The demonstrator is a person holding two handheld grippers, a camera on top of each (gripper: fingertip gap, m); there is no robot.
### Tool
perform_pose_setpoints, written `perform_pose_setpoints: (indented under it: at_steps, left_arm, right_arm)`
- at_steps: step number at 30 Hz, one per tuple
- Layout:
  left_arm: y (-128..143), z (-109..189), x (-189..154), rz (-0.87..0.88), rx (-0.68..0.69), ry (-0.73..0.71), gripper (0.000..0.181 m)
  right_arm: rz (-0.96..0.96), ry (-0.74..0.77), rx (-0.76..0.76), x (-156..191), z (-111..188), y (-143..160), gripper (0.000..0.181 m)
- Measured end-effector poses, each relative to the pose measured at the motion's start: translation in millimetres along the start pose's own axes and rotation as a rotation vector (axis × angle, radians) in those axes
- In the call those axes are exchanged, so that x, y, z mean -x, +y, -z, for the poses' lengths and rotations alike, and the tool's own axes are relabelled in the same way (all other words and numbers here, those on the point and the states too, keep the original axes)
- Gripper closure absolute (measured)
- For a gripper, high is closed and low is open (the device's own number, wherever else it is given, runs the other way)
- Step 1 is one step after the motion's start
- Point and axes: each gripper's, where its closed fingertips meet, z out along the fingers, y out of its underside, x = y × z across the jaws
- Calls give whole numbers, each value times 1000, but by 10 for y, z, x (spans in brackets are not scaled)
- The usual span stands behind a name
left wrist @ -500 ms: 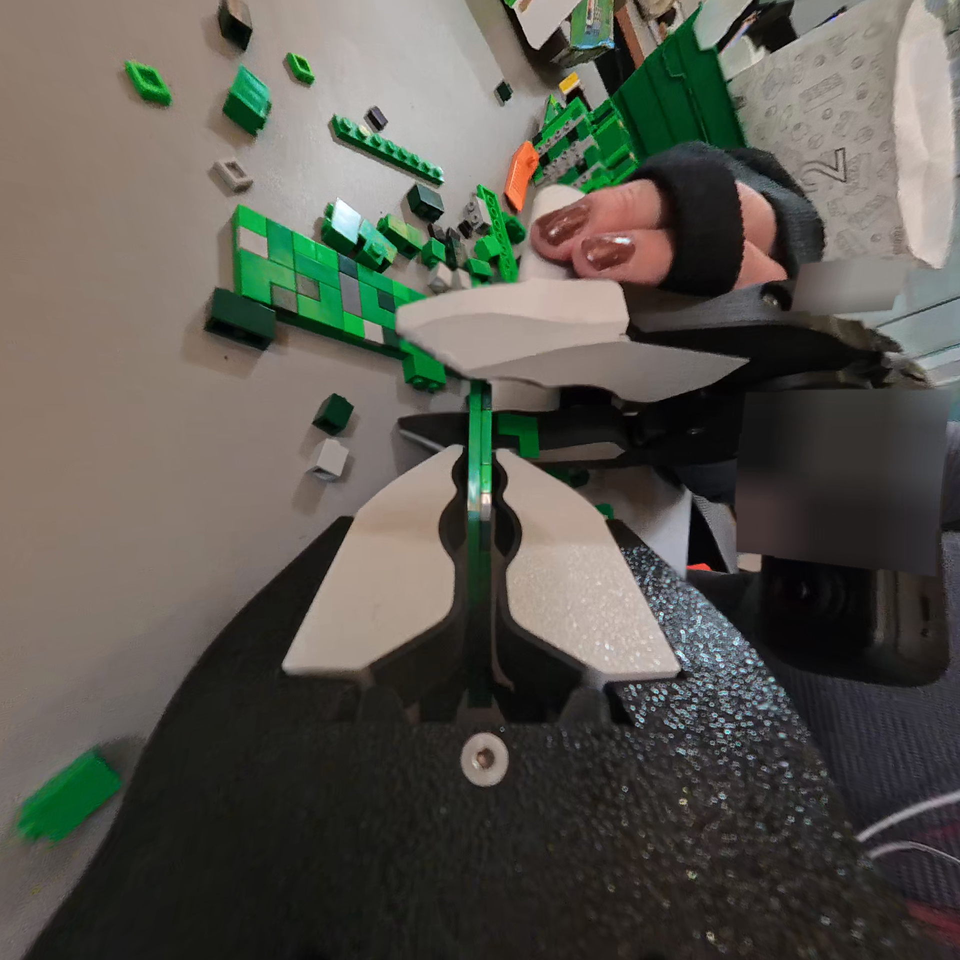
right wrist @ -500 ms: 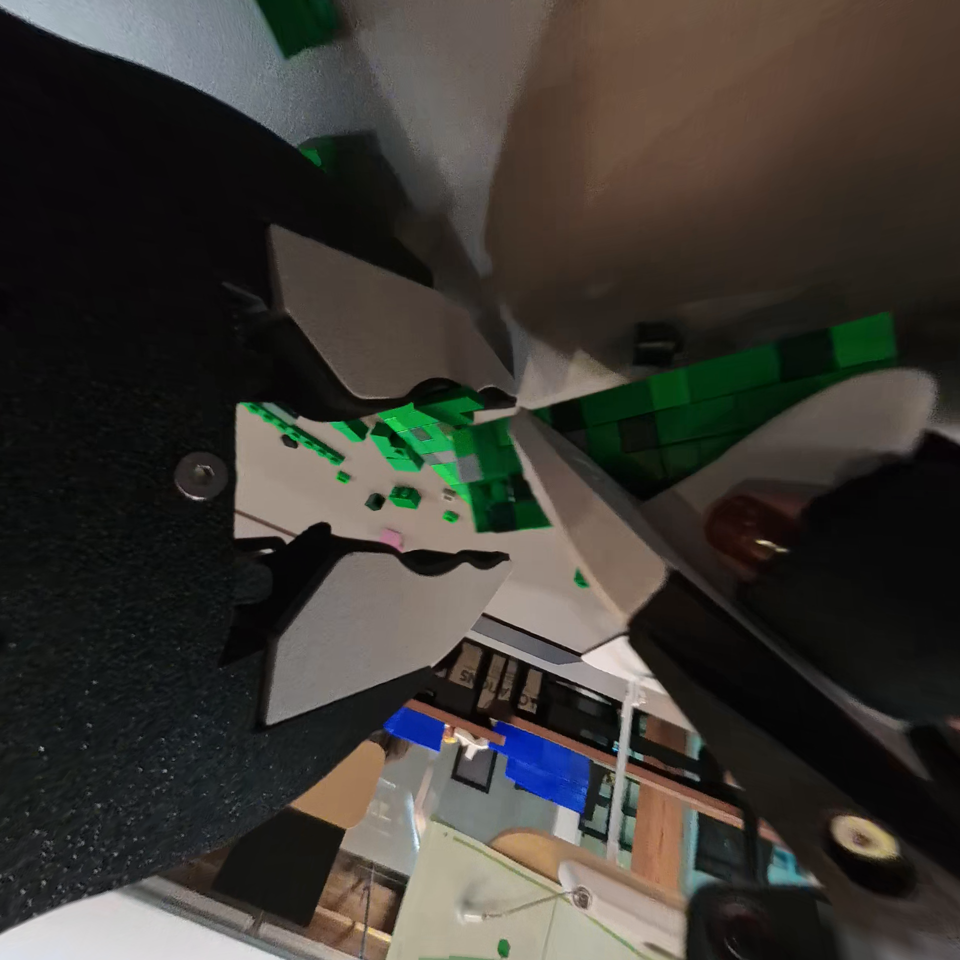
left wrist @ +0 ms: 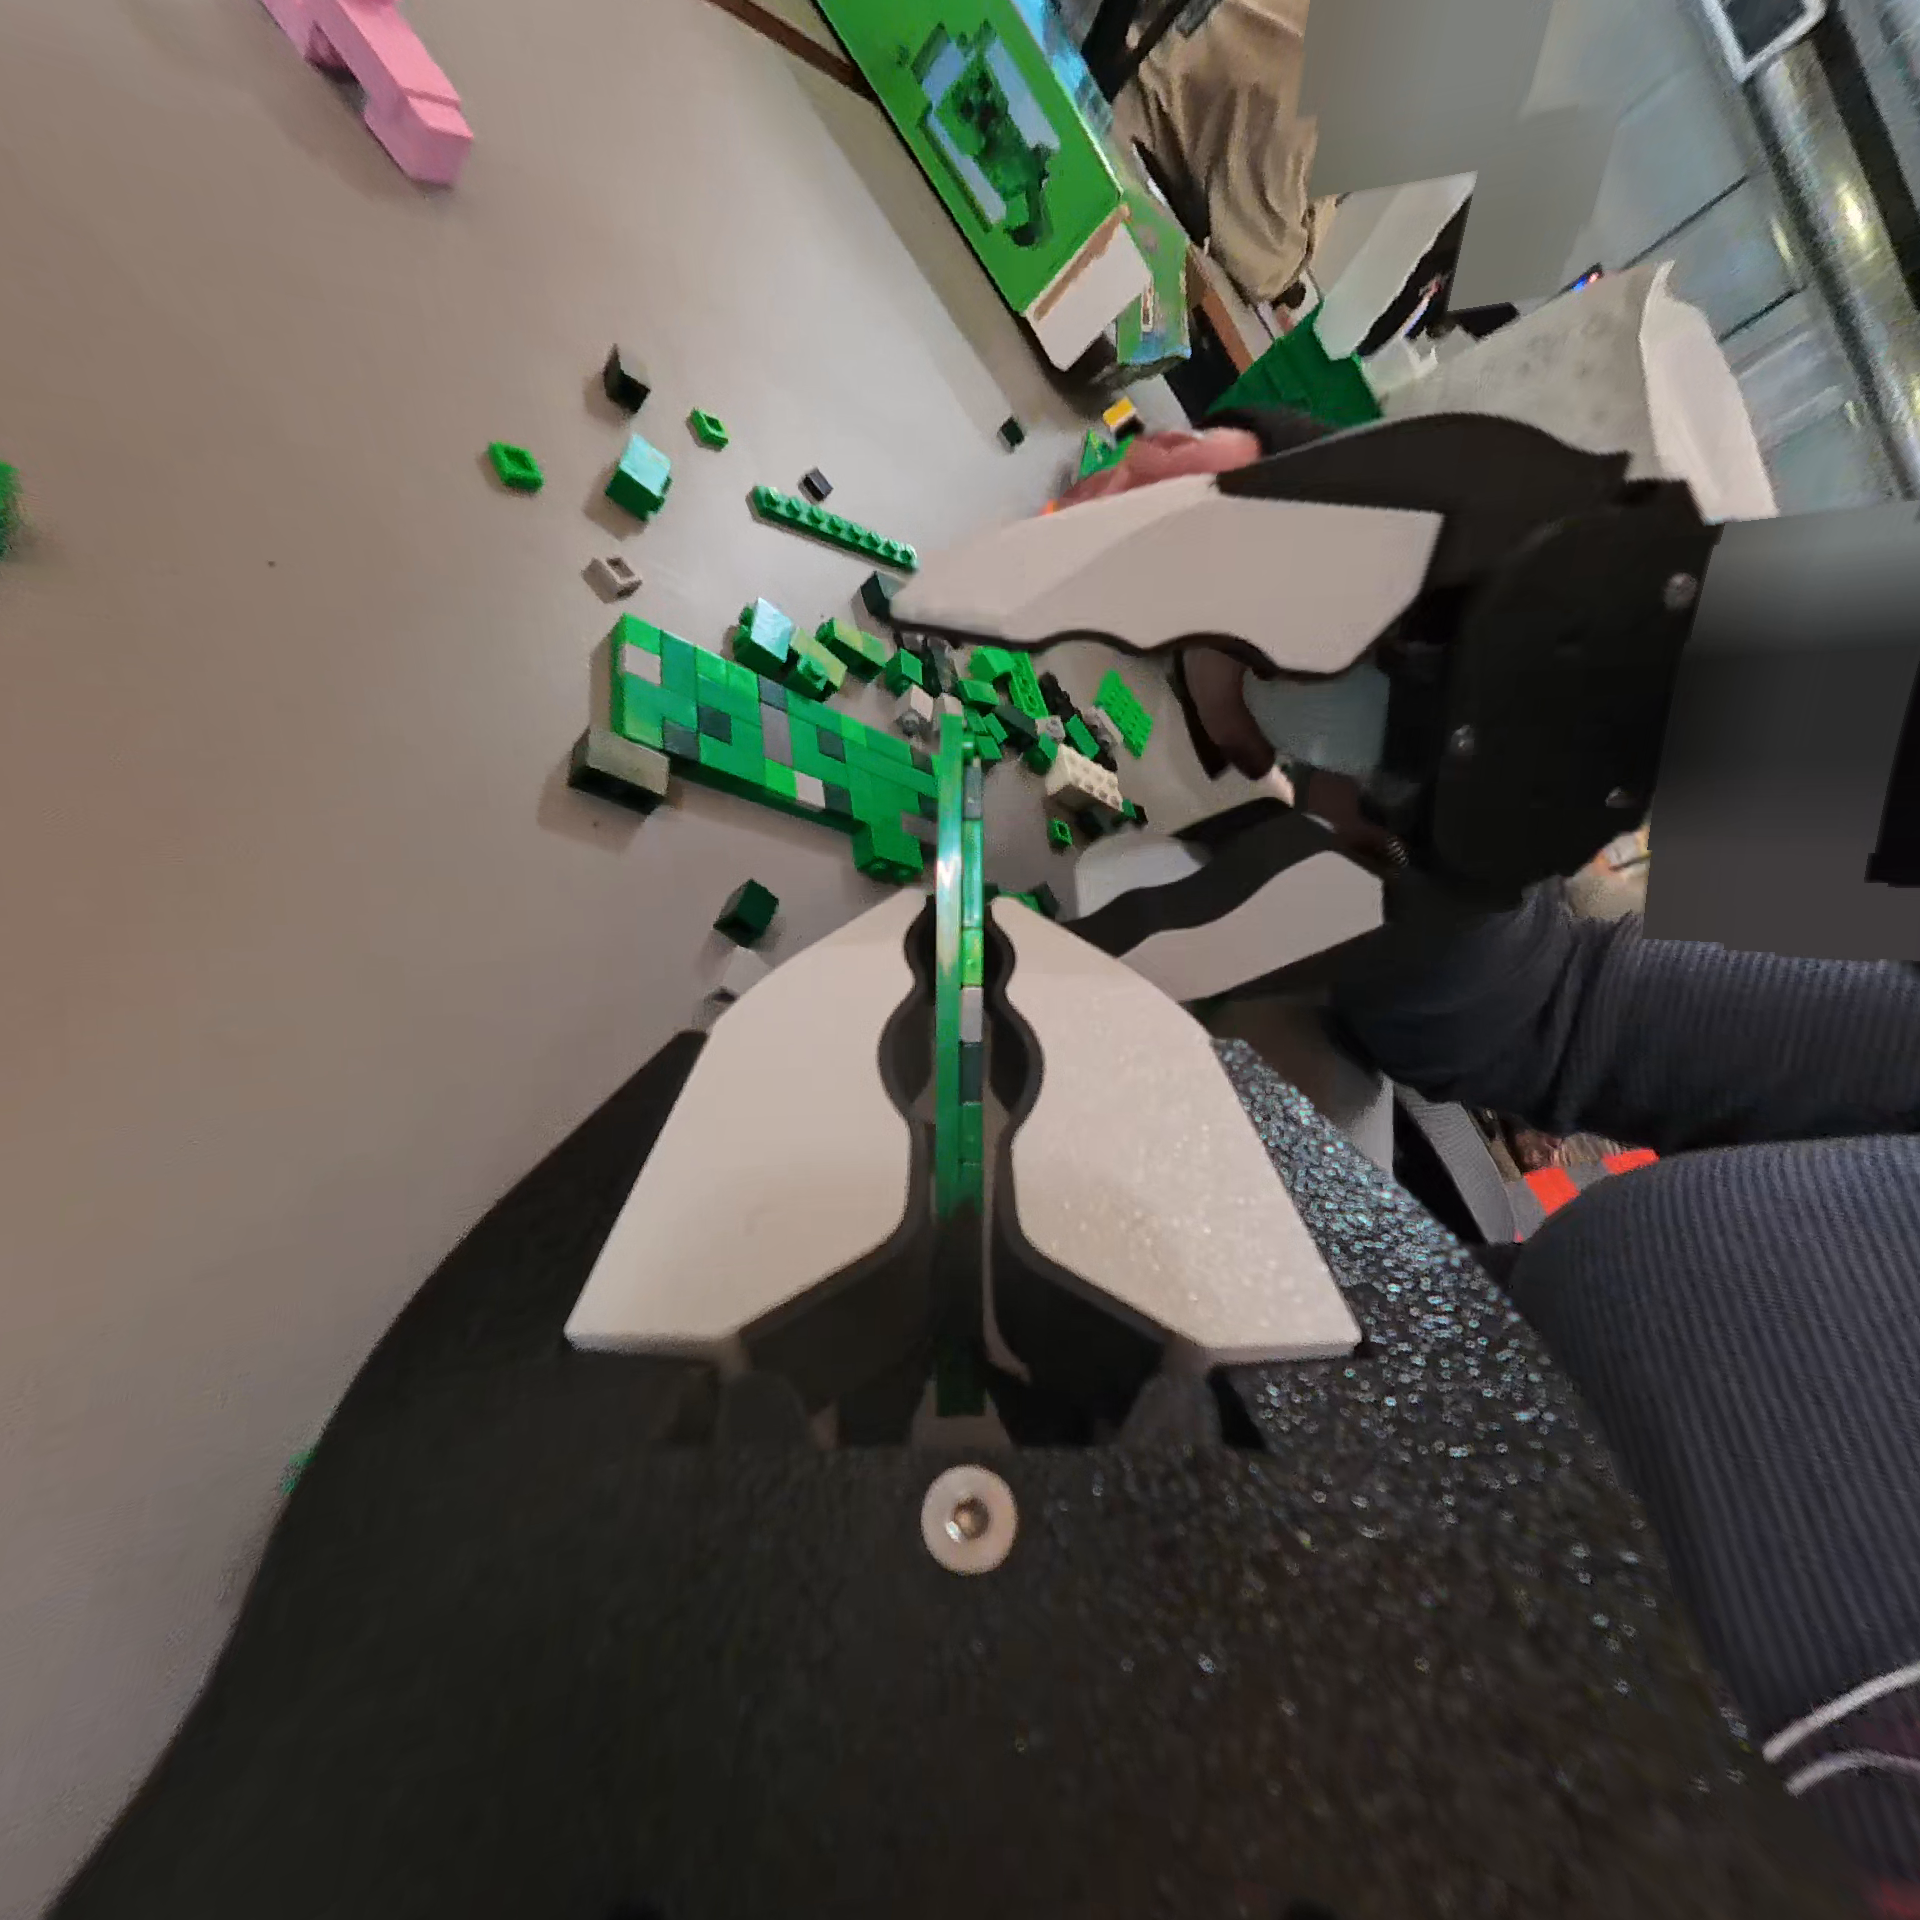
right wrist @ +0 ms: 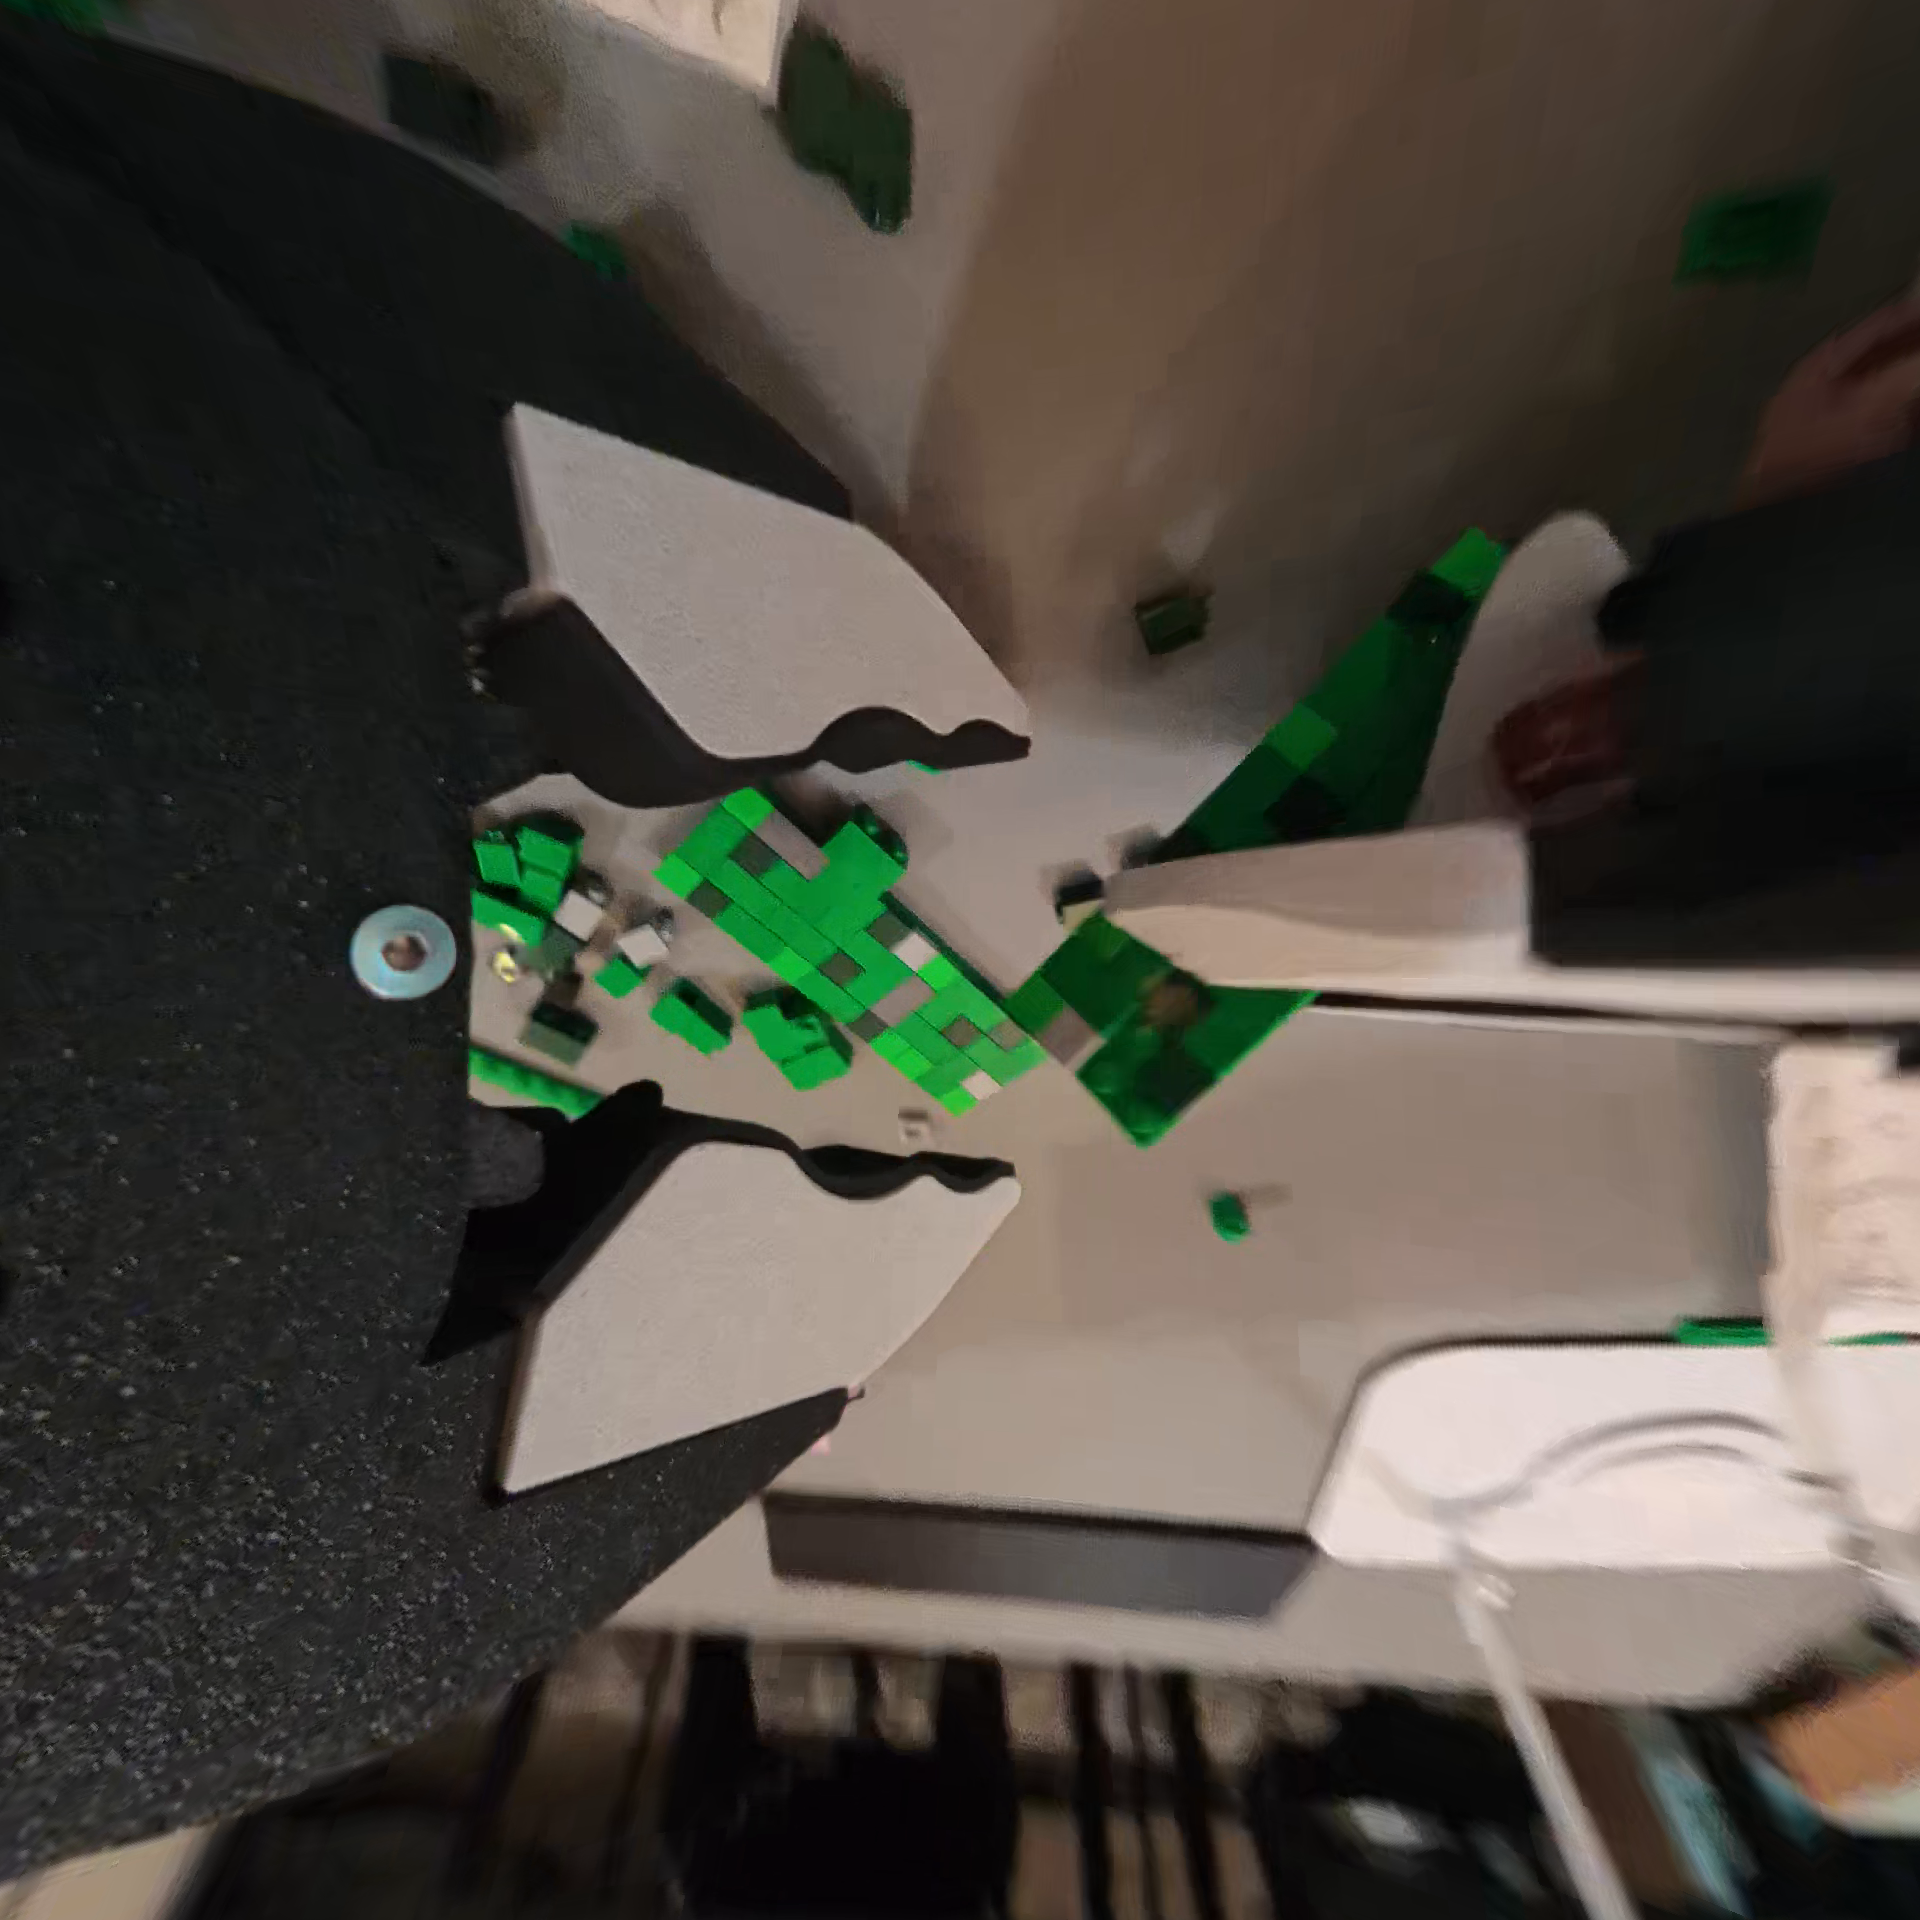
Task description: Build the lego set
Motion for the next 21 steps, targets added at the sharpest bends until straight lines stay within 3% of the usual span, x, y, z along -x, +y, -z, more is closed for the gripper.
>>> perform_pose_setpoints:
  at_steps: [5, 9, 13, 21]
  left_arm:
    - [165, -90, -126, -31, 112, 41, 175]
    - [247, -118, -204, -67, 170, 68, 175]
    - [276, -119, -234, -79, 190, 74, 175]
    - [215, -89, -154, 78, 120, 121, 176]
  right_arm:
    - [428, 180, 47, 74, -57, -115, 119]
    - [474, 197, 100, 73, -110, -70, 121]
    - [493, 208, 93, 61, -75, -81, 140]
    - [629, 388, 121, -52, -134, -107, 146]
